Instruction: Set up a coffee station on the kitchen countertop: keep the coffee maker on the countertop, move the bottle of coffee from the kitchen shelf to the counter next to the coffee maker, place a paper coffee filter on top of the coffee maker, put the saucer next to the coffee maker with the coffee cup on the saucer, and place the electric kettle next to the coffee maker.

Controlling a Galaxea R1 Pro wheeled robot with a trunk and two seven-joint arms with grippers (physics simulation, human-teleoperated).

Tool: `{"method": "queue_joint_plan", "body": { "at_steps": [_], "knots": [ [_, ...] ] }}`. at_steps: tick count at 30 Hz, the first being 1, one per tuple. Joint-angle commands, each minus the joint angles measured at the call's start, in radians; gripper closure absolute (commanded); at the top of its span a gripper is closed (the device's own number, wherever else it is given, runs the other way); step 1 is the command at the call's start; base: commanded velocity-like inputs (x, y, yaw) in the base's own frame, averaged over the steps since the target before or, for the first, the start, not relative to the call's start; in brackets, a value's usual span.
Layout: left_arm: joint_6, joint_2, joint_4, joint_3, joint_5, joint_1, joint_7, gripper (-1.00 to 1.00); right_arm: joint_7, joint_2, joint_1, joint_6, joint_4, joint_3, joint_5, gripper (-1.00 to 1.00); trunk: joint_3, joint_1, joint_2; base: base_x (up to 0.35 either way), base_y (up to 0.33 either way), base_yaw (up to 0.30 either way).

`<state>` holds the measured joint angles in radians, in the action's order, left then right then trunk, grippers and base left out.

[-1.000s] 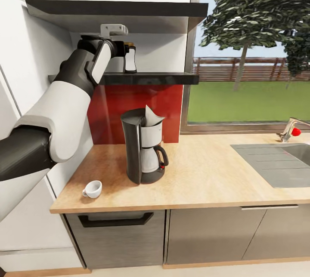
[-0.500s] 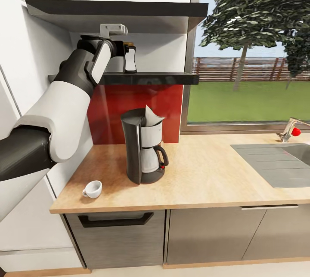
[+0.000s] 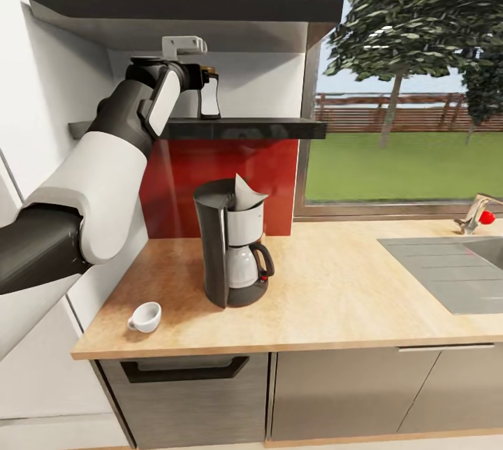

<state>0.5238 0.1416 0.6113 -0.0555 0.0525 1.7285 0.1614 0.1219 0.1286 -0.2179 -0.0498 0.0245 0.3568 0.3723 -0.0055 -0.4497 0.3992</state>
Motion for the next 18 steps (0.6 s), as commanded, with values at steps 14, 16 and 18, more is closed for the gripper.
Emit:
{"method": "queue_joint_plan", "body": {
  "at_steps": [14, 16, 18],
  "knots": [
    [0.002, 0.001, 0.000, -0.004, 0.007, 0.000, 0.010, -1.00, 0.039, 0.001, 0.000, -0.009, 0.002, 0.008, 0.010, -1.00, -0.001, 0.000, 0.001, 0.142, 0.000, 0.000],
    [0.001, 0.001, 0.000, -0.004, 0.007, 0.000, 0.009, -1.00, 0.039, 0.001, 0.000, -0.010, 0.003, 0.008, 0.010, -1.00, -0.001, 0.000, 0.001, 0.028, 0.000, 0.000],
    [0.001, 0.001, 0.000, -0.004, 0.007, 0.000, 0.009, -1.00, 0.039, 0.000, 0.000, -0.010, 0.003, 0.008, 0.010, -1.00, -0.001, 0.000, 0.001, 0.012, 0.000, 0.000]
  ]
}}
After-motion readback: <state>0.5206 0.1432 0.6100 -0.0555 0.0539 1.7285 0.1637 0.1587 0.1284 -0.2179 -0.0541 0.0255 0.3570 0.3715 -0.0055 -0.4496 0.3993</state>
